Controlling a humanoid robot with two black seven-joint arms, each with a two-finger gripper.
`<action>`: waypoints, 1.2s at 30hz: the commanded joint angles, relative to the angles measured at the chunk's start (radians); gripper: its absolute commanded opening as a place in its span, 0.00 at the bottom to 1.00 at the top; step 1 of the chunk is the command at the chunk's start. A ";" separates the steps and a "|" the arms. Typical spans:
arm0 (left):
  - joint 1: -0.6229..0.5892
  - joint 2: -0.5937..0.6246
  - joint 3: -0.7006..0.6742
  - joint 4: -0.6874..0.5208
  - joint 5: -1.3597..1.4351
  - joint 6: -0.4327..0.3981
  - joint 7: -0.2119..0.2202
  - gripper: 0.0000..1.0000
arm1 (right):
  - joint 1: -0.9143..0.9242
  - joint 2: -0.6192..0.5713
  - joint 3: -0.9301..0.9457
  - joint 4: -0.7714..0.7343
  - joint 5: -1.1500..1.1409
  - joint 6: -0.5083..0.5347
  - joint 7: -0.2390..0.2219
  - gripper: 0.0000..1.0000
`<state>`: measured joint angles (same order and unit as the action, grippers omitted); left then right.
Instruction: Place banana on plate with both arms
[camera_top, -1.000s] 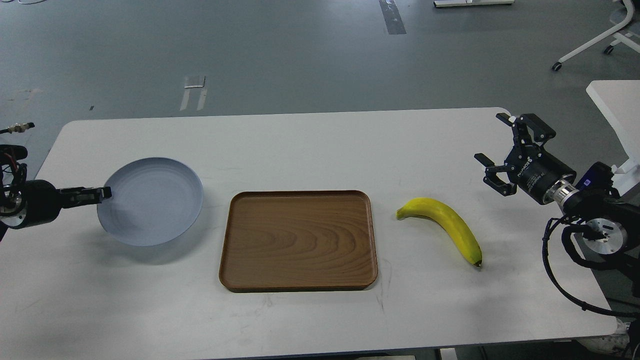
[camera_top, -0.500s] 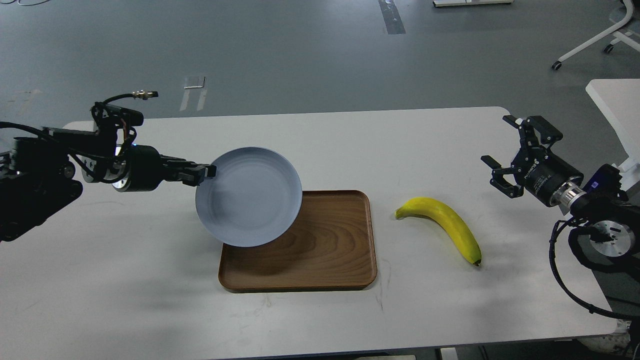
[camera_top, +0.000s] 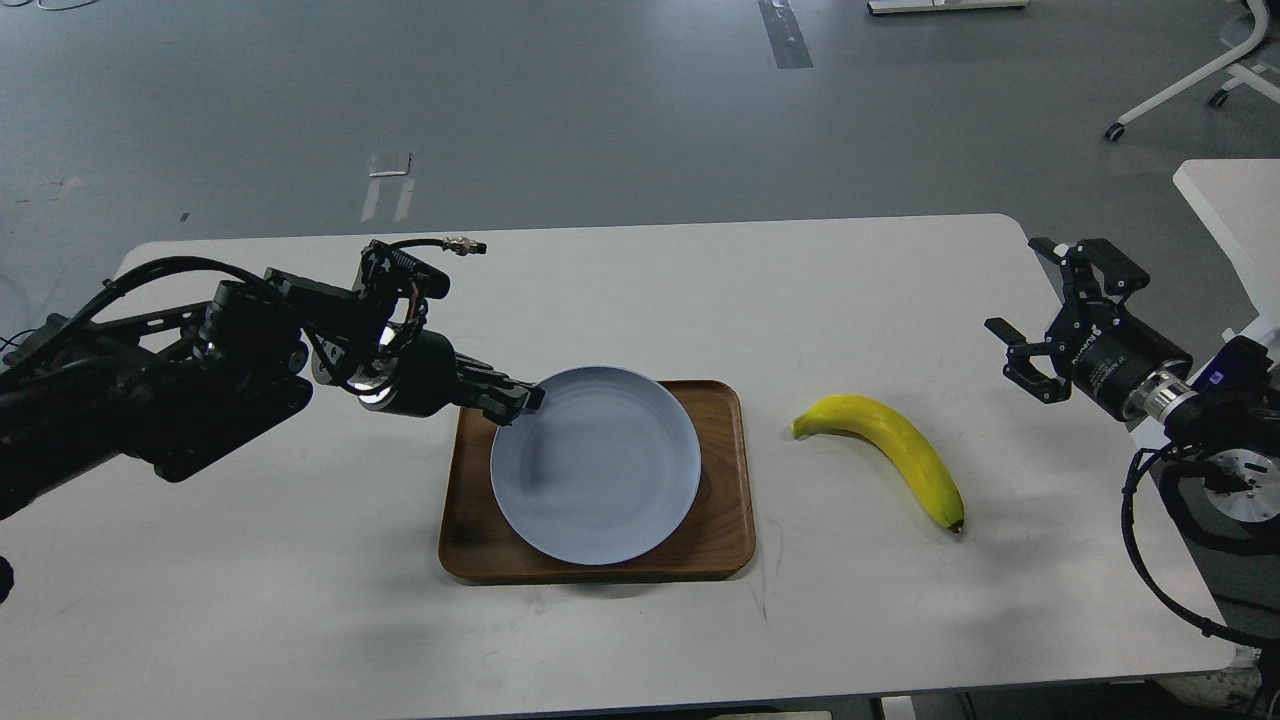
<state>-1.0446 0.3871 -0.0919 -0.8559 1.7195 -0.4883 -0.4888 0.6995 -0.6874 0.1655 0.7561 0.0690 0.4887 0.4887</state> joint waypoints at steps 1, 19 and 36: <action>-0.003 -0.065 0.018 0.076 -0.003 0.000 0.000 0.00 | 0.000 0.000 0.000 0.000 0.000 0.000 0.000 1.00; 0.006 -0.154 0.029 0.175 -0.026 0.000 0.000 0.65 | -0.005 0.000 0.002 -0.008 0.000 0.000 0.000 1.00; -0.061 -0.114 0.011 0.186 -0.778 0.031 0.000 0.98 | -0.005 0.009 0.002 -0.009 0.000 0.000 0.000 1.00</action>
<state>-1.1035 0.2479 -0.0794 -0.6731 1.2314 -0.4689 -0.4888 0.6949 -0.6809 0.1673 0.7466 0.0690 0.4887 0.4887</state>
